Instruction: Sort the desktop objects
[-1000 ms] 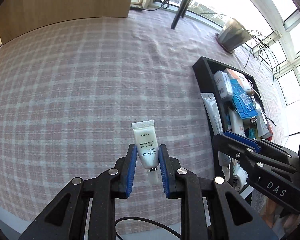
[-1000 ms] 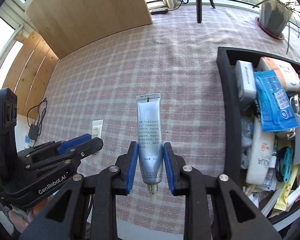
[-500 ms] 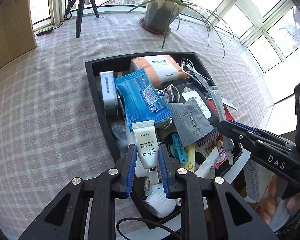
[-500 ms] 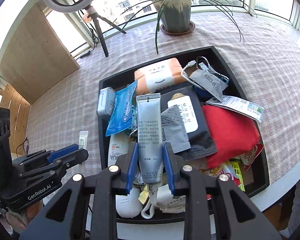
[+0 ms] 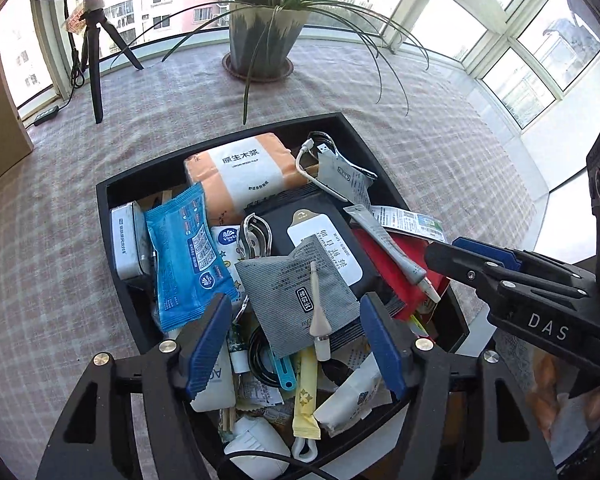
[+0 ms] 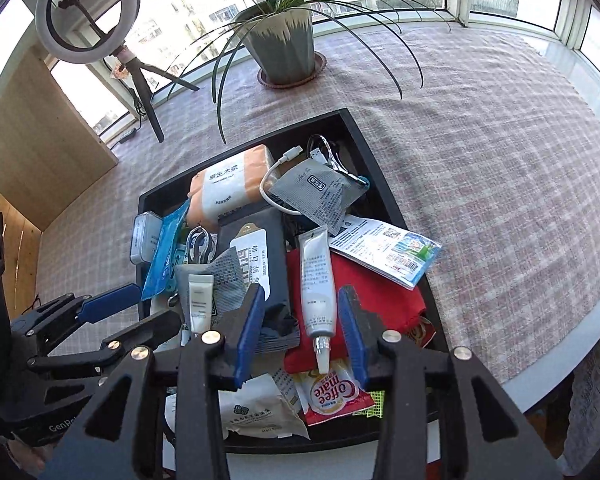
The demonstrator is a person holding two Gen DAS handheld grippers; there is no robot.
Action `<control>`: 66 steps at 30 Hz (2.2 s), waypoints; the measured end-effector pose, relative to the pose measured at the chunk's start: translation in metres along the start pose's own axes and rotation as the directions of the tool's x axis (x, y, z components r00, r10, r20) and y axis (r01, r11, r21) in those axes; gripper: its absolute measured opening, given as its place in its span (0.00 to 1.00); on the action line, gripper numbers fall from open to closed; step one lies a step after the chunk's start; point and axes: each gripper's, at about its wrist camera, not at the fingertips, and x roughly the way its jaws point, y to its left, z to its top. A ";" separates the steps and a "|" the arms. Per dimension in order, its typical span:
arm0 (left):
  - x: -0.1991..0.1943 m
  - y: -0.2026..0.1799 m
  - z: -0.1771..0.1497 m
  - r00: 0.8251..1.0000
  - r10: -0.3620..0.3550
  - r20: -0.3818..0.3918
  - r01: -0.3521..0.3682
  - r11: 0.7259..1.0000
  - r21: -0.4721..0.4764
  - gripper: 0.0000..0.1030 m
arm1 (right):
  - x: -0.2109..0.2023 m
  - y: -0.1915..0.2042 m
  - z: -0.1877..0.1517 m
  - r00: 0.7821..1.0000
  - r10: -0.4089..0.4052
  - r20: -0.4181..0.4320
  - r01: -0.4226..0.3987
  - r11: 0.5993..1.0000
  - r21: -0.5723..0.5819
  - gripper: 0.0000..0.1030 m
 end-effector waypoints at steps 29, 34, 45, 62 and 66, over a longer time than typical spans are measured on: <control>-0.069 0.134 -0.069 0.983 0.176 0.055 -0.165 0.973 -0.164 0.65 | -0.003 0.144 -0.042 0.999 0.024 0.042 -0.016 0.982 -0.187 0.51; -0.082 0.184 -0.093 0.977 0.210 0.040 -0.194 0.951 -0.241 0.65 | 0.005 0.196 -0.060 0.998 0.047 0.034 -0.038 0.971 -0.235 0.52; -0.123 0.276 -0.157 0.955 0.291 0.055 -0.261 0.915 -0.309 0.66 | 0.034 0.310 -0.103 0.994 0.110 0.003 -0.104 0.952 -0.286 0.52; -0.153 0.385 -0.214 0.942 0.332 0.042 -0.288 0.868 -0.405 0.71 | 0.073 0.430 -0.152 0.995 0.092 -0.038 -0.099 0.931 -0.352 0.52; -0.155 0.398 -0.221 0.945 0.324 0.038 -0.282 0.869 -0.407 0.71 | 0.079 0.442 -0.157 0.995 0.083 -0.048 -0.095 0.932 -0.350 0.52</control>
